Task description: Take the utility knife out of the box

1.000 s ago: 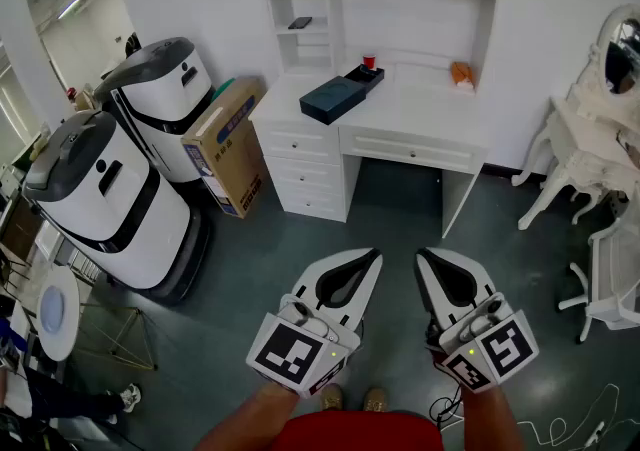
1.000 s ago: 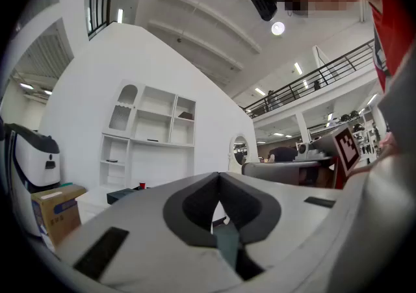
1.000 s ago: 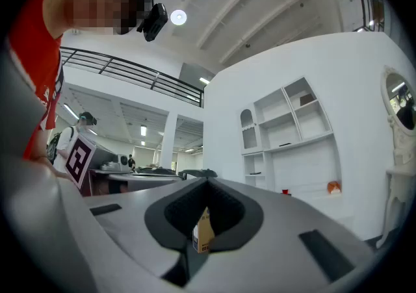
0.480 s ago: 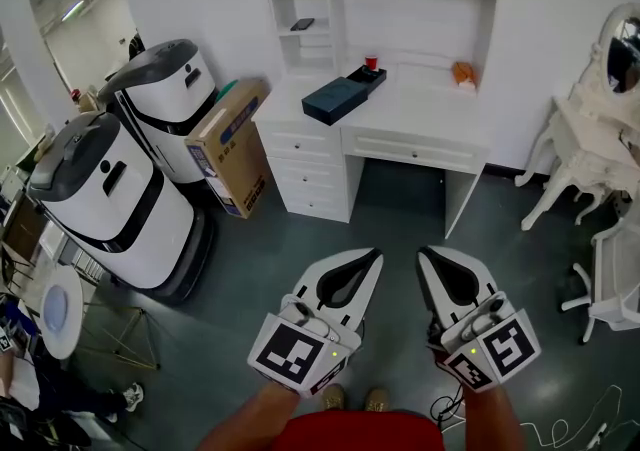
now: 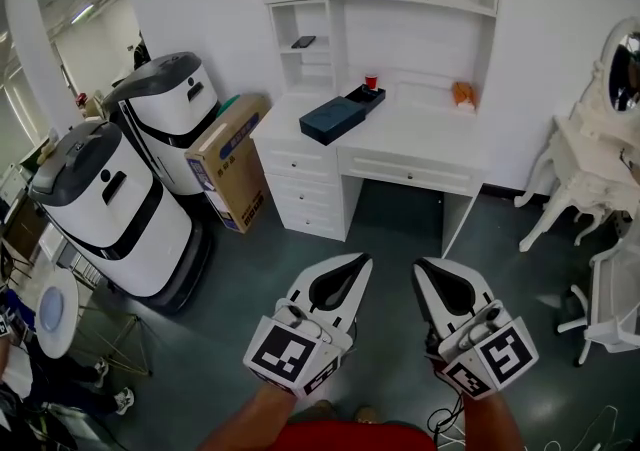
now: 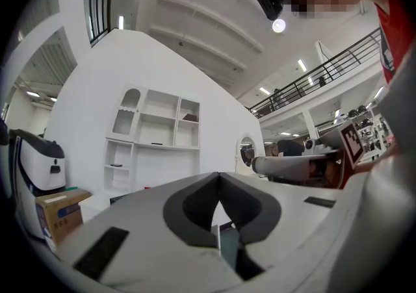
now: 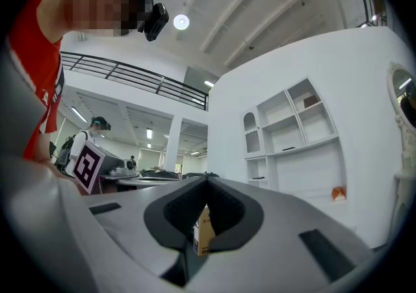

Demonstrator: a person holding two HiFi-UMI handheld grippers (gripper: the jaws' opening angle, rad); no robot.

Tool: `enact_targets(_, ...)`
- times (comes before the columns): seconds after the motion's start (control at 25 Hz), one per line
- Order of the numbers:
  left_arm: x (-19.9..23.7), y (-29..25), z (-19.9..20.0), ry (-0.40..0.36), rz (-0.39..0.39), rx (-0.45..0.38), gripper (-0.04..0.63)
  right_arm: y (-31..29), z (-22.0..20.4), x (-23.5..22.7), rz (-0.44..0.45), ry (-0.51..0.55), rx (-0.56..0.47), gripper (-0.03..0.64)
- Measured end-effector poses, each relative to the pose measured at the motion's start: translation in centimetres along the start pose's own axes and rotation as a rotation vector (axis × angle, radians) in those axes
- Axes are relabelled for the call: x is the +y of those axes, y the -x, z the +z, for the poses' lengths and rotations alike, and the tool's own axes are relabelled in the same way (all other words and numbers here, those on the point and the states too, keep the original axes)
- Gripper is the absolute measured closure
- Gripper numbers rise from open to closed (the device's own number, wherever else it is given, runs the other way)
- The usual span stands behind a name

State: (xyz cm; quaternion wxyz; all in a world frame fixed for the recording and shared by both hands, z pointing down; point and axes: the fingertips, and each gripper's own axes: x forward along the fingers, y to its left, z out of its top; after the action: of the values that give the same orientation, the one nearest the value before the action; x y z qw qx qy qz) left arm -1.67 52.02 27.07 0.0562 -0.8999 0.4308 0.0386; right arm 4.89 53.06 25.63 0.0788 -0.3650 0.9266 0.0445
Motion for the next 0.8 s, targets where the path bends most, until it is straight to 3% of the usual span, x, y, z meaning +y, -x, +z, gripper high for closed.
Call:
enact_targets(0.4,3.4,-5.6,-1.2,-0.004,0.032,-0.003,0.572,-2.9,-1.3,-6.0,0.007,0.003,0.007,0.620)
enact_targets(0.8,13.8,-13.5,-2.9,0.001,0.007,0.020,0.572,-14.2,-3.3,-13.4,-0.009,0.027,0.027,0.619)
